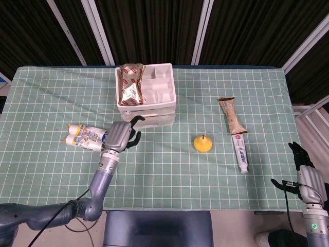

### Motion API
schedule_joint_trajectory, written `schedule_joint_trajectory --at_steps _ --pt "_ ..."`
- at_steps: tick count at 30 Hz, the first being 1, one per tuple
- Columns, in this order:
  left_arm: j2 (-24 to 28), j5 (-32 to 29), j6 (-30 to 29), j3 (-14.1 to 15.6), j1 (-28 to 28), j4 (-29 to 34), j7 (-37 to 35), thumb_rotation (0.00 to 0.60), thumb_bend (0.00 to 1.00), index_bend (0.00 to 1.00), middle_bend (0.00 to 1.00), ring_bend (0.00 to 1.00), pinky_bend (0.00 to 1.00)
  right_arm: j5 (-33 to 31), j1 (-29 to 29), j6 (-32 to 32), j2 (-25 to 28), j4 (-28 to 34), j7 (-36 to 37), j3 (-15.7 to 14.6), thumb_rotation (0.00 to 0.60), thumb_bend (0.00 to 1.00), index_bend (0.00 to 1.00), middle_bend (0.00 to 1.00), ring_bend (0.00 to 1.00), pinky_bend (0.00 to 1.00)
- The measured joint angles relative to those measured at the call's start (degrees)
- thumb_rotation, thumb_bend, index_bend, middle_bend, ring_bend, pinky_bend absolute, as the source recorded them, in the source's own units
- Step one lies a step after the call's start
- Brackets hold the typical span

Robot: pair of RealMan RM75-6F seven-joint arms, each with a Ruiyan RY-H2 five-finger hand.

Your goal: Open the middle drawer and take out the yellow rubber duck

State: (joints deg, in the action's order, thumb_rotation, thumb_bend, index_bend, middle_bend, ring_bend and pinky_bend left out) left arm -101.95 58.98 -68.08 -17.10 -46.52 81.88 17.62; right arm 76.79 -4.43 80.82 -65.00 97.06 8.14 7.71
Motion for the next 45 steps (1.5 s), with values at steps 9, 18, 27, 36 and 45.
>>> schedule_joint_trajectory --at_steps 9,18,27,36,45 --pt "0.65 -7.86 0.13 -0.84 -0.35 1.35 11.45 0.600 0.48 0.29 1.00 1.00 1.00 0.08 0.03 -0.07 0.09 0.12 0.13 -0.07 0.600 0.05 0.00 0.00 0.00 0.22" --pt "0.27 -13.16 0.95 -1.88 -1.34 1.07 16.33 0.600 0.48 0.29 1.00 1.00 1.00 -0.05 0.01 -0.24 0.21 0.32 0.19 -0.07 0.600 0.05 0.00 0.00 0.00 0.22" --pt "0.22 -14.91 0.78 -1.93 -1.49 1.07 17.98 0.600 0.48 0.32 1.00 1.00 1.00 -0.01 0.04 -0.24 0.29 0.45 0.33 -0.08 0.600 0.05 0.00 0.00 0.00 0.22" --pt "1.73 -15.45 0.42 -1.75 -1.04 2.94 18.60 0.600 0.48 0.48 1.00 1.00 1.00 0.07 0.03 -0.14 0.21 0.34 0.17 -0.09 0.600 0.05 0.00 0.00 0.00 0.22" --pt "3.94 -17.87 1.53 -1.22 -0.87 6.44 20.30 0.600 0.48 0.50 1.00 1.00 1.00 0.03 0.07 -0.05 0.22 0.32 0.17 -0.05 0.600 0.05 0.00 0.00 0.00 0.22"
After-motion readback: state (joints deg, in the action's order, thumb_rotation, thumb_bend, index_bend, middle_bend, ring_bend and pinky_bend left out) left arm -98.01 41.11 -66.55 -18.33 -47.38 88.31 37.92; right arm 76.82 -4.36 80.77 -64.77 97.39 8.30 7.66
